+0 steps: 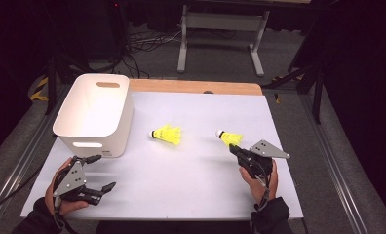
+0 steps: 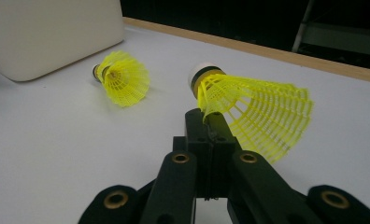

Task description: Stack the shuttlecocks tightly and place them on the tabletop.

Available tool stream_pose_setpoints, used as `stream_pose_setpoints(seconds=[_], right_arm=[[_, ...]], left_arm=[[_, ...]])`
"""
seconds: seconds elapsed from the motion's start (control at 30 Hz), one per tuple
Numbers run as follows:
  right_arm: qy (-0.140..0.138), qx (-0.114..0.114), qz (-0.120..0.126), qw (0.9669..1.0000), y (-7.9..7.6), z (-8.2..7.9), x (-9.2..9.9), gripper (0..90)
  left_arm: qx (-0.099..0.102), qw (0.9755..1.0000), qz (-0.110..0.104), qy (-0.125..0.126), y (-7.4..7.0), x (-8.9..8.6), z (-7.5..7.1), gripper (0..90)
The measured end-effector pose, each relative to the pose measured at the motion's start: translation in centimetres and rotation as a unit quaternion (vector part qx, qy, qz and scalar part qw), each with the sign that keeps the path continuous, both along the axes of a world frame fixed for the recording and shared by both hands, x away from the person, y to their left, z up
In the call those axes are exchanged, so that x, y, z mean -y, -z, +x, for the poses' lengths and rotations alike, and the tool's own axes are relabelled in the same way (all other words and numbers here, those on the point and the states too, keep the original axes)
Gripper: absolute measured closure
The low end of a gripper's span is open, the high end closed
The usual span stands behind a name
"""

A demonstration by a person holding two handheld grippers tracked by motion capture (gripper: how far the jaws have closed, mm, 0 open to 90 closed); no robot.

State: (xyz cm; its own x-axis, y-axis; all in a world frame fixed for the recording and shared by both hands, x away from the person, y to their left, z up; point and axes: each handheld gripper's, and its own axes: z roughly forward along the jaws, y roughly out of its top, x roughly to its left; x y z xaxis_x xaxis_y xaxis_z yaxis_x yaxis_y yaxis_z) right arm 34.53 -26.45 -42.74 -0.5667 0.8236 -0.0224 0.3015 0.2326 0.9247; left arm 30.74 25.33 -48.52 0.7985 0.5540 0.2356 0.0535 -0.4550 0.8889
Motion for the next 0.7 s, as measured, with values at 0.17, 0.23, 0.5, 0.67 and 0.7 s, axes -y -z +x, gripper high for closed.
stream_pose_setpoints(seconds=[0.17, 0.23, 0.5, 0.67, 0.7], right_arm=[[-0.011, 0.005, 0.000, 0.9999, -0.4, -0.3, -0.1, 90.0], [-0.016, 0.006, -0.002, 0.9998, -0.6, -0.4, -0.2, 90.0], [-0.034, 0.011, -0.011, 0.9993, -0.9, -0.6, -0.7, 90.0], [-0.044, 0.013, -0.018, 0.9988, -1.0, -0.7, -1.1, 90.0], [-0.046, 0.014, -0.019, 0.9987, -1.0, -0.7, -1.2, 90.0]], left_arm=[[0.000, 1.0000, 0.000, 0.001, 0.0, 0.0, 0.0, 4.7], [0.001, 1.0000, 0.002, 0.000, 0.0, 0.0, 0.0, 4.7], [0.000, 1.0000, 0.003, 0.002, 0.0, 0.0, 0.0, 4.7], [0.000, 1.0000, 0.002, 0.004, 0.0, 0.1, 0.0, 4.7], [0.000, 1.0000, 0.002, 0.004, 0.0, 0.1, 0.0, 4.7]])
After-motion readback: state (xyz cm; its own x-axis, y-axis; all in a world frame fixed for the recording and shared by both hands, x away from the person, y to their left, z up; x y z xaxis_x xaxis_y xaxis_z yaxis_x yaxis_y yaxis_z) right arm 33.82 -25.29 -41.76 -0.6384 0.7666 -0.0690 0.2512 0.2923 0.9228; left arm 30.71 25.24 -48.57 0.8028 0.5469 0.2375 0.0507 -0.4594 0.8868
